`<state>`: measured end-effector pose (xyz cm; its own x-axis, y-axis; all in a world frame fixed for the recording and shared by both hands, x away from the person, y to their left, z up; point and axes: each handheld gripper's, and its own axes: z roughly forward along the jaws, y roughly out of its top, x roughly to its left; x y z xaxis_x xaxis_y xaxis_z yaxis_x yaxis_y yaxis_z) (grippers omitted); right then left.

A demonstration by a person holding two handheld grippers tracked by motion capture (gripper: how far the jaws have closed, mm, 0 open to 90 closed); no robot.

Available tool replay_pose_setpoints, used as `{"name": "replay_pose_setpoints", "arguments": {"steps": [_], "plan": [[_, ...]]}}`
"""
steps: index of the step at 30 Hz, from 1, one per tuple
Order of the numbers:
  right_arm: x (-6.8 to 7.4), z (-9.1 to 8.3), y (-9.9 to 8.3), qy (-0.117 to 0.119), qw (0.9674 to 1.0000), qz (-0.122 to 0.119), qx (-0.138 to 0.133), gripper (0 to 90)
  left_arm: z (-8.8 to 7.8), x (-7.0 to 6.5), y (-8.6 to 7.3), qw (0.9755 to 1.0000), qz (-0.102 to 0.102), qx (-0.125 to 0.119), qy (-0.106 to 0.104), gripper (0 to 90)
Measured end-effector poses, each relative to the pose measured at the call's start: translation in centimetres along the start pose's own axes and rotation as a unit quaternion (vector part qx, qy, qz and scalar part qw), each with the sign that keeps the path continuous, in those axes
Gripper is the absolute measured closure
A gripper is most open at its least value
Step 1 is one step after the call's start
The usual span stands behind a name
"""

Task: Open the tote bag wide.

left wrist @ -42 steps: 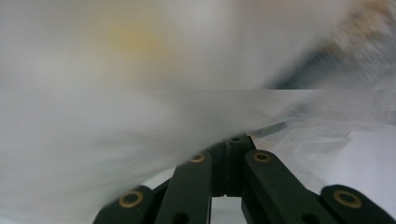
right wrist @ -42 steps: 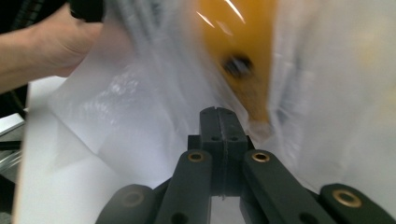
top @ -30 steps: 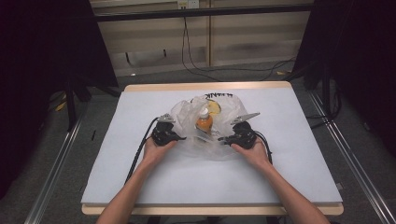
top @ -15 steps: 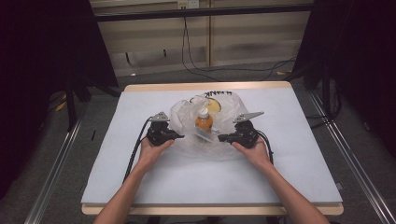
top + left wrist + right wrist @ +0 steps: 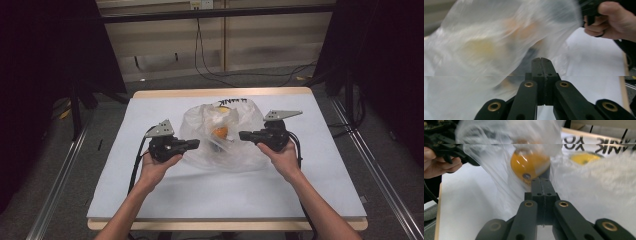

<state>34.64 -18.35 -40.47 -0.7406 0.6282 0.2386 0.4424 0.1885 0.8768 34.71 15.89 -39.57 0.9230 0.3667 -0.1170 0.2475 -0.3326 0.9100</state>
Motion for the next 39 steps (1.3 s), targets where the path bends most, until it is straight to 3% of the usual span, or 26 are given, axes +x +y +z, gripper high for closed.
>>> {"name": "replay_pose_setpoints", "arguments": {"steps": [3, 7, 9, 12, 15, 21, 23, 28, 30, 34, 39], "plan": [[0.2, -0.2, 0.7, -0.001, 1.0000, -0.006, -0.003, 90.0, 0.2, -1.1, 1.1, 0.9998, 0.015, -0.007, -0.014, 90.0], [0.1, -0.1, 1.1, -0.003, 0.9999, -0.004, -0.009, 90.0, 1.9, -2.7, 2.9, 0.9983, 0.035, -0.012, -0.045, 90.0], [-0.2, 0.1, 1.2, -0.006, 1.0000, -0.002, -0.007, 90.0, 2.8, -3.0, 3.5, 0.9981, 0.042, 0.002, -0.046, 90.0], [-0.6, 0.4, 1.4, -0.008, 0.9999, 0.002, -0.012, 90.0, 4.6, -2.8, 4.1, 0.9986, 0.036, 0.015, -0.035, 90.0], [-0.8, 0.4, 1.7, -0.010, 0.9997, 0.005, -0.020, 90.0, 5.5, -1.8, 5.2, 0.9991, 0.035, 0.018, -0.013, 90.0], [-1.5, 0.1, 2.2, -0.022, 0.9996, 0.005, -0.020, 90.0, 4.9, 0.2, 6.5, 0.9996, 0.022, -0.002, 0.018, 90.0], [-1.8, 0.1, 2.3, -0.024, 0.9995, 0.005, -0.020, 90.0, 4.4, 0.9, 6.5, 0.9994, 0.016, -0.010, 0.030, 90.0], [-2.5, 0.3, 2.7, -0.036, 0.9993, 0.003, -0.012, 90.0, 3.6, 2.8, 5.6, 0.9985, -0.005, -0.001, 0.055, 90.0], [-2.8, 0.4, 3.0, -0.037, 0.9992, 0.006, -0.016, 90.0, 3.4, 3.1, 5.4, 0.9978, -0.003, 0.009, 0.065, 90.0], [-3.0, 0.4, 4.4, -0.031, 0.9989, 0.003, -0.034, 90.0, 3.7, 4.1, 4.9, 0.9976, -0.010, 0.022, 0.065, 90.0], [-3.7, 1.7, 6.1, -0.036, 0.9992, 0.001, -0.019, 90.0, 4.3, 4.4, 4.4, 0.9969, -0.010, 0.048, 0.061, 90.0]]}}
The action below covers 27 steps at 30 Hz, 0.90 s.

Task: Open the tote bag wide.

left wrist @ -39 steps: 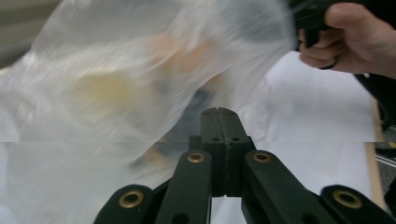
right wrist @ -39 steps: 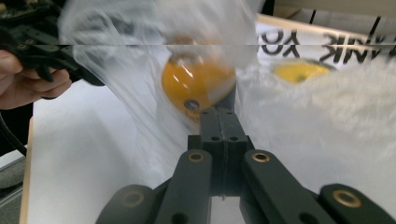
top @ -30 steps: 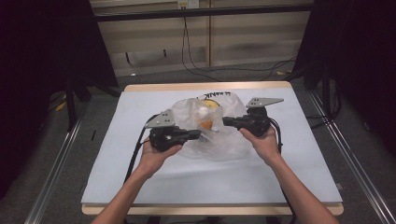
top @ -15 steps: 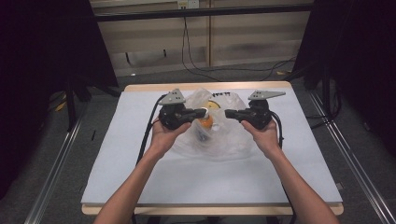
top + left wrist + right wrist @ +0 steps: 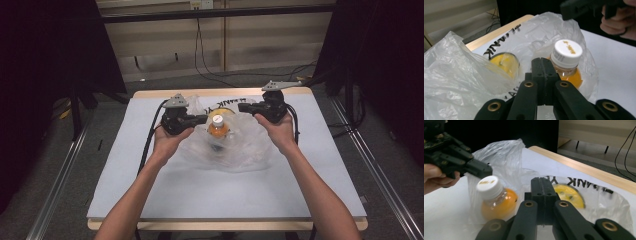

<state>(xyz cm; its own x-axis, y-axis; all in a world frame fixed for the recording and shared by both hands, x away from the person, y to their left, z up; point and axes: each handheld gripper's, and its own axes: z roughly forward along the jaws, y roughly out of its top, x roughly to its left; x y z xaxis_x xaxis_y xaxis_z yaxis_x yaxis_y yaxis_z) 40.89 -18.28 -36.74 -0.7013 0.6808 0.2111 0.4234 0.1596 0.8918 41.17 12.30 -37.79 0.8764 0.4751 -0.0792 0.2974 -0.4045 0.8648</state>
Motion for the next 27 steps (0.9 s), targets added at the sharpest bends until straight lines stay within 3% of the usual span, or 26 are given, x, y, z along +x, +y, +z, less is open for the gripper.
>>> {"name": "replay_pose_setpoints", "arguments": {"steps": [2, 6, 12, 14, 18, 20, 21, 23, 24, 26, 27], "plan": [[-0.4, 0.8, -0.4, -0.003, 0.9999, 0.003, 0.015, 90.0, 0.5, 0.3, -0.6, 0.9999, -0.004, 0.011, -0.003, 90.0], [-1.2, 2.6, -3.1, -0.010, 0.9979, 0.008, 0.064, 90.0, 2.1, 0.9, -2.3, 0.9989, -0.006, 0.046, 0.004, 90.0], [-2.0, 3.8, -7.0, -0.019, 0.9912, 0.017, 0.130, 90.0, 4.3, 2.1, -5.4, 0.9950, -0.028, 0.095, 0.012, 90.0], [-2.1, 3.8, -7.9, -0.022, 0.9889, 0.015, 0.146, 90.0, 4.6, 2.2, -5.9, 0.9933, -0.021, 0.113, 0.012, 90.0], [-2.4, 3.7, -9.7, -0.024, 0.9847, 0.012, 0.172, 90.0, 4.6, 2.3, -7.0, 0.9927, -0.016, 0.120, 0.009, 90.0], [-2.7, 3.6, -10.5, -0.029, 0.9822, 0.010, 0.185, 90.0, 4.8, 2.1, -7.7, 0.9893, -0.008, 0.145, 0.014, 90.0], [-2.7, 3.5, -10.9, -0.033, 0.9811, 0.009, 0.191, 90.0, 4.8, 1.9, -8.0, 0.9891, -0.004, 0.146, 0.017, 90.0], [-3.1, 2.8, -11.1, -0.032, 0.9817, 0.014, 0.187, 90.0, 4.7, 1.8, -8.6, 0.9862, 0.005, 0.164, 0.021, 90.0], [-3.2, 2.5, -11.2, -0.036, 0.9816, 0.010, 0.187, 90.0, 4.7, 1.6, -8.9, 0.9887, -0.011, 0.148, 0.022, 90.0], [-3.6, 1.7, -11.4, -0.035, 0.9813, 0.012, 0.189, 90.0, 3.8, 1.9, -8.9, 0.9850, 0.008, 0.172, 0.011, 90.0], [-3.9, 1.2, -11.6, -0.039, 0.9804, 0.010, 0.193, 90.0, 3.6, 1.8, -9.0, 0.9851, 0.004, 0.171, 0.015, 90.0]]}}
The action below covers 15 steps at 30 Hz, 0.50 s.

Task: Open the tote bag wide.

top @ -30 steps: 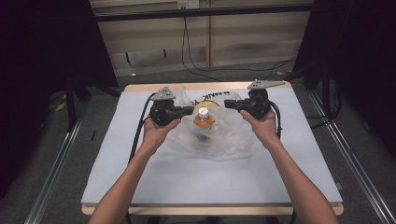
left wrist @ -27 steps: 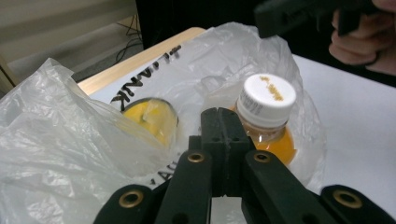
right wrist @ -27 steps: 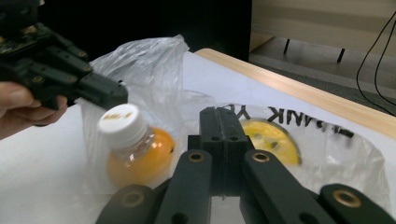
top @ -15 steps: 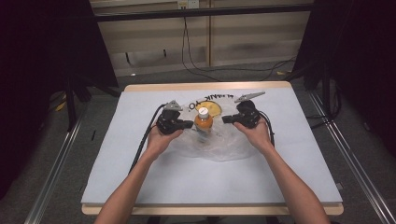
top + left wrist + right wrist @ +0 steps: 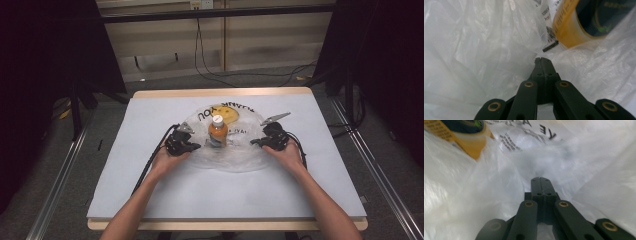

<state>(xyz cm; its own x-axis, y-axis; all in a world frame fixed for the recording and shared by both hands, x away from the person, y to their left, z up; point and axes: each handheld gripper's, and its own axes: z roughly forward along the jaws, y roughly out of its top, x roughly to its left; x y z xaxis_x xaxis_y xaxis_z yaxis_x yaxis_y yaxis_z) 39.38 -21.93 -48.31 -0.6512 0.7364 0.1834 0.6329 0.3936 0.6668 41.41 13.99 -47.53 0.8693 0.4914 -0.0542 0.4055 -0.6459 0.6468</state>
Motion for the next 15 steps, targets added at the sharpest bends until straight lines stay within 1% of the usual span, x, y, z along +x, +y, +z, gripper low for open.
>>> {"name": "replay_pose_setpoints", "arguments": {"steps": [1, 2, 3, 4, 6, 7, 8, 9, 10, 11, 12, 13, 15], "plan": [[-0.2, -0.4, -0.3, -0.002, 1.0000, 0.003, 0.001, 90.0, -0.1, 0.1, -0.1, 1.0000, 0.008, 0.000, 0.004, 90.0], [-0.3, -0.7, -0.6, -0.006, 1.0000, 0.003, 0.001, 90.0, -0.2, 0.0, -0.3, 1.0000, 0.004, -0.003, -0.002, 90.0], [-0.5, -1.0, -0.9, -0.005, 1.0000, 0.006, 0.002, 90.0, -0.5, 0.0, -0.5, 1.0000, 0.001, 0.003, -0.006, 90.0], [-0.4, -1.3, -1.2, -0.005, 0.9999, 0.009, -0.001, 90.0, -0.8, -0.1, -0.7, 0.9999, 0.006, 0.008, -0.006, 90.0], [-0.2, -1.9, -1.9, -0.002, 1.0000, 0.002, 0.000, 90.0, -1.2, -0.2, -1.1, 0.9999, 0.012, 0.011, -0.005, 90.0], [-0.1, -2.0, -2.0, 0.004, 1.0000, 0.001, 0.001, 90.0, -1.6, -0.3, -1.4, 0.9994, 0.026, 0.021, -0.005, 90.0], [0.1, -2.2, -2.2, 0.007, 1.0000, -0.003, 0.003, 90.0, -2.0, -0.3, -1.7, 0.9990, 0.031, 0.030, -0.007, 90.0], [0.2, -2.4, -2.4, 0.010, 0.9999, -0.006, 0.005, 90.0, -2.1, -0.5, -1.9, 0.9996, 0.019, 0.022, -0.006, 90.0], [0.4, -2.5, -2.5, 0.010, 0.9999, -0.010, 0.008, 90.0, -2.5, -0.5, -2.3, 0.9995, 0.019, 0.023, -0.005, 90.0], [0.5, -2.6, -2.6, 0.012, 0.9997, -0.015, 0.011, 90.0, -2.7, -0.5, -2.7, 0.9998, 0.015, 0.016, -0.004, 90.0], [0.6, -2.7, -2.7, 0.013, 0.9997, -0.016, 0.011, 90.0, -2.9, -0.3, -2.9, 0.9995, 0.020, 0.022, -0.006, 90.0], [0.7, -2.8, -2.8, 0.017, 0.9997, -0.016, 0.010, 90.0, -3.2, -0.4, -3.2, 0.9997, 0.015, 0.019, -0.003, 90.0], [0.7, -3.2, -3.1, 0.015, 0.9996, -0.019, 0.016, 90.0, -3.5, -0.5, -3.6, 0.9998, 0.010, 0.017, -0.003, 90.0]]}}
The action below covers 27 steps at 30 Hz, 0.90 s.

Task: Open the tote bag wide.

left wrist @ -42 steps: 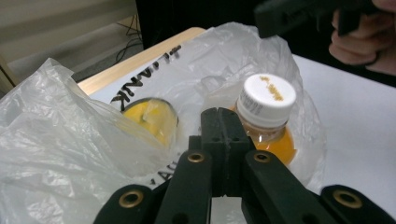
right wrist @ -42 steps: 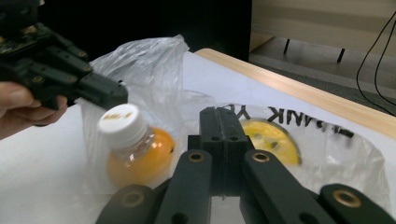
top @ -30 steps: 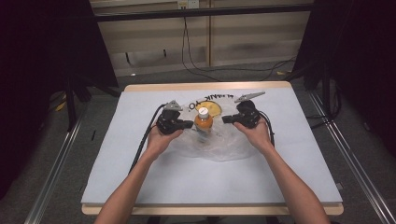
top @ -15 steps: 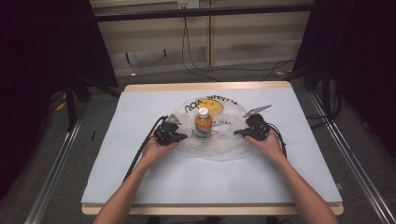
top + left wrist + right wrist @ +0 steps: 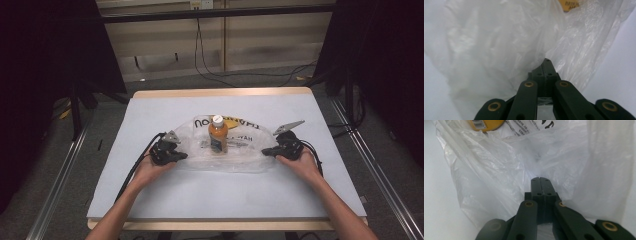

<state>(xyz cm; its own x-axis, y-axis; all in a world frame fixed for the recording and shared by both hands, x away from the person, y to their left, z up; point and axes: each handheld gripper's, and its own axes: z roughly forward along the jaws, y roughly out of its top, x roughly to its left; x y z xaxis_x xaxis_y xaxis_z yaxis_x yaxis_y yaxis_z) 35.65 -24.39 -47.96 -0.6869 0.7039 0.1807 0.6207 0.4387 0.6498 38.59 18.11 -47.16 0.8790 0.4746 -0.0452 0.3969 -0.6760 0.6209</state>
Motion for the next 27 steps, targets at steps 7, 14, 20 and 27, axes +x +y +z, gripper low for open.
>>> {"name": "replay_pose_setpoints", "arguments": {"steps": [7, 14, 20, 27], "plan": [[-0.2, -1.0, -1.3, 0.004, 1.0000, 0.004, -0.007, 90.0, -0.8, -0.5, -1.1, 1.0000, -0.001, -0.006, 0.004, 90.0], [-0.2, -1.4, -1.7, 0.010, 0.9999, 0.004, -0.007, 90.0, -1.4, -0.7, -2.3, 0.9997, -0.011, -0.020, -0.012, 90.0], [0.0, -1.3, -1.6, 0.006, 0.9998, 0.011, -0.014, 90.0, -1.5, -0.4, -2.8, 0.9983, -0.030, -0.046, -0.020, 90.0], [0.3, -2.2, -0.7, 0.024, 0.9978, 0.020, -0.059, 90.0, -2.8, -0.8, -2.4, 0.9951, -0.041, -0.086, -0.027, 90.0]]}}
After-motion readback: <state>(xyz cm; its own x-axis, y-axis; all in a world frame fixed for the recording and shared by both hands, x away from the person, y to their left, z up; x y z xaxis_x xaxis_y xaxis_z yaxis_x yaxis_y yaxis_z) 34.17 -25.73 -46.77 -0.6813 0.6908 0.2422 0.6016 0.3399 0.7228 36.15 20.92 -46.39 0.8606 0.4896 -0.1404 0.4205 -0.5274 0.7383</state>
